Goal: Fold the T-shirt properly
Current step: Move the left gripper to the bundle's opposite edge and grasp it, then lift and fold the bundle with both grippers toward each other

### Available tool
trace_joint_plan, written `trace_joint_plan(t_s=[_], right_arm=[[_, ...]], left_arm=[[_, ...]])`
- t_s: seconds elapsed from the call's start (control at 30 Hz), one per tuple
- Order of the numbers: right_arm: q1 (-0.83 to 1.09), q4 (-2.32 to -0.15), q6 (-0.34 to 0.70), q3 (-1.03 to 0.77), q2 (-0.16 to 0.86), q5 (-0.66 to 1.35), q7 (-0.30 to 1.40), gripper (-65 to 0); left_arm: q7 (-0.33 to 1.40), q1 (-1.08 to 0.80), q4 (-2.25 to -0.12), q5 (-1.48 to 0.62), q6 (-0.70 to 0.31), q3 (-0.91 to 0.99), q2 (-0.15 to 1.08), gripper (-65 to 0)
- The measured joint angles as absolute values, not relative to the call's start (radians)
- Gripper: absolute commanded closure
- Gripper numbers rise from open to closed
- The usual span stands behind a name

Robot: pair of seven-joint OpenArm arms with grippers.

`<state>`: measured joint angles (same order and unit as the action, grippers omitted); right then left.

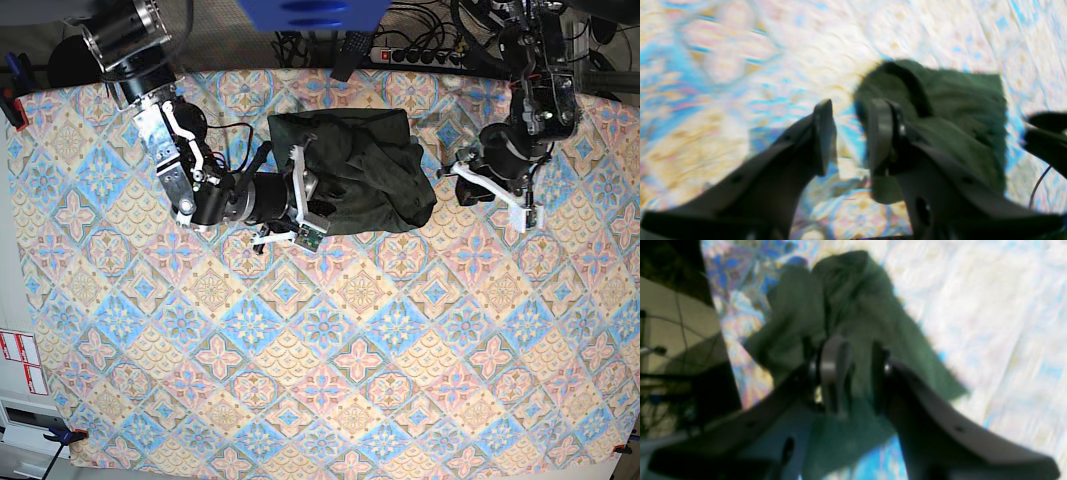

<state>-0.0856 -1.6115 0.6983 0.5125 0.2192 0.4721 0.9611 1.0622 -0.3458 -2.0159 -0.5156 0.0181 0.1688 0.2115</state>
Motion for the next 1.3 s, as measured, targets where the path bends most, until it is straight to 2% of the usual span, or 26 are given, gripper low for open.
trace_joint_plan(t_s=[0.2,0.37,0.5,0.63,0.73,0.87,1.03,1.2,1.3], right_arm=[[-0.074,-1.571,0.695,0.434,0.215,0.451,0.891,-15.3],[-0.018,-1.569,0.695,0.286,0.215,0.411,0.901,-15.3],[-0.006,-1.569,0.694,0.181,0.217,0.408,0.900,-15.3],[0.001,-1.569,0.695,0.153,0.216,0.412,0.902,-15.3],[0.000,-1.569,0.695,0.149,0.213,0.413,0.900,-15.3],[0.001,-1.572,0.695,0.148,0.215,0.412,0.902,-15.3],[0.003,-1.572,0.695,0.149,0.213,0.416,0.901,-15.3],[0.001,-1.572,0.695,0.165,0.214,0.415,0.902,-15.3],[-0.002,-1.575,0.689,0.254,0.219,0.411,0.903,-15.3]], left_arm=[[0.886,-0.318,-2.016,-0.523,0.010,-0.046,0.197,-18.2],[0.788,-0.282,-1.943,-0.504,0.014,-0.157,0.199,-18.1],[0.792,-0.250,-1.831,-0.504,0.017,-0.192,0.173,-17.9],[0.799,-0.255,-1.801,-0.502,0.021,-0.255,0.186,-14.1],[0.806,-0.273,-1.802,-0.510,0.017,-0.311,0.240,-13.2],[0.910,-0.312,-1.794,-0.508,0.019,-0.332,0.332,-13.2],[0.908,-0.337,-1.759,-0.520,0.009,-0.331,0.406,-13.2],[0.921,-0.394,-1.861,-0.514,0.018,-0.310,0.410,-13.2],[0.916,-0.425,-1.950,-0.508,0.021,-0.278,0.382,-13.2]])
